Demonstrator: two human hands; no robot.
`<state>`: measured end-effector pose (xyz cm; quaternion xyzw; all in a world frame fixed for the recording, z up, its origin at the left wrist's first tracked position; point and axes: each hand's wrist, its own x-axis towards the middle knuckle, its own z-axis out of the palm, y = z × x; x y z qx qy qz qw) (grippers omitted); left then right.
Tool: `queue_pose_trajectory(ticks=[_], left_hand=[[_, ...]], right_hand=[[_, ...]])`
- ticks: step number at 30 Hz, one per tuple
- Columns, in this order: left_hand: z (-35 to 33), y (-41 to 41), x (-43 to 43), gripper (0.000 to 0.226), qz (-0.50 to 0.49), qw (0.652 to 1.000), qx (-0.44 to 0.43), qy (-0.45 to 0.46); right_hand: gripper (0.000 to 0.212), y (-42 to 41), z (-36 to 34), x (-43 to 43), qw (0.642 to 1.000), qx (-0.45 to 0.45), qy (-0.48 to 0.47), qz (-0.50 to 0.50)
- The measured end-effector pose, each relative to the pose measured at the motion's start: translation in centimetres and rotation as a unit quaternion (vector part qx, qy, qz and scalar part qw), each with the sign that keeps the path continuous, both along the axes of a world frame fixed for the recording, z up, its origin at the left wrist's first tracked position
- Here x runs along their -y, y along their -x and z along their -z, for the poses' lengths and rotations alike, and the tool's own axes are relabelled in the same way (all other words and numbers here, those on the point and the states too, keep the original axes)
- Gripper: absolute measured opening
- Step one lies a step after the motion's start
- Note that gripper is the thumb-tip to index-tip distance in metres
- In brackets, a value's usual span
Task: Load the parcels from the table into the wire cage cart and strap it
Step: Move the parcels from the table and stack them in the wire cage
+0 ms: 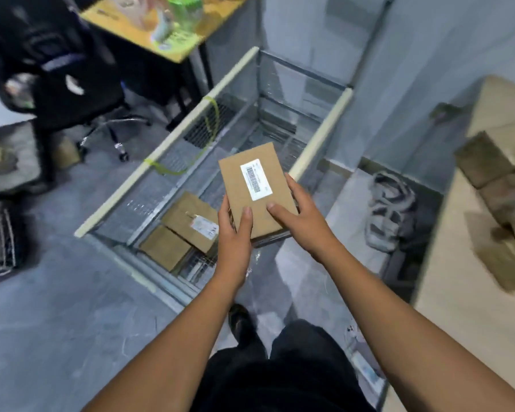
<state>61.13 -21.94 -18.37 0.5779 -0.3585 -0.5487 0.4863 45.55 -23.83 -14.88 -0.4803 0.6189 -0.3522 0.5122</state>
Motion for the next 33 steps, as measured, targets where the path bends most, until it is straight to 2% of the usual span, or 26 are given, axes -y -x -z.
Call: queue_pose_trajectory(ticks=[2, 6, 11, 15, 19, 24, 27, 30, 33], left_hand=[[0.6, -2.7, 1.9, 0.082, -0.031, 0.999, 0.01, -0.007], [2.3, -6.4, 4.9, 0.07, -0.065, 0.997, -0.005, -0.035], [7.4, -8.5, 10.5, 0.068, -0.112, 0.991, -0.006, -0.074], [14.1, -9.1, 16.1, 0.064, -0.145, 0.98, 0.021, -0.134], [23.8, -8.9, 22.0, 0.065, -0.19, 0.963, 0.066, -0.18], [35.9, -7.7, 28.8, 0.051, -0.195, 0.95, 0.182, -0.164], [42.5, -8.0, 31.7, 0.055, -0.179, 0.912, 0.321, -0.181], [48.0, -8.8, 32.5, 0.07, -0.155, 0.838, 0.461, -0.248], [52.1, -10.5, 32.8, 0.064, -0.137, 0.795, 0.51, -0.299]], right_hand=[[0.075, -2.7, 0.5, 3.0, 0.999, 0.009, -0.009, -0.046], [0.075, -6.4, 2.1, 7.9, 0.994, 0.014, -0.038, -0.098], [0.076, -8.9, 7.8, 16.4, 0.983, 0.002, -0.087, -0.164], [0.065, -10.1, 15.9, 23.6, 0.97, 0.004, -0.13, -0.203], [0.06, -10.9, 25.7, 31.0, 0.957, 0.022, -0.16, -0.24], [0.058, -10.9, 38.9, 38.7, 0.949, 0.022, -0.179, -0.26], [0.06, -11.0, 46.1, 41.5, 0.948, 0.008, -0.169, -0.269], [0.059, -12.3, 52.3, 42.8, 0.941, 0.006, -0.171, -0.292], [0.054, -14.6, 57.2, 42.8, 0.934, 0.001, -0.171, -0.313]])
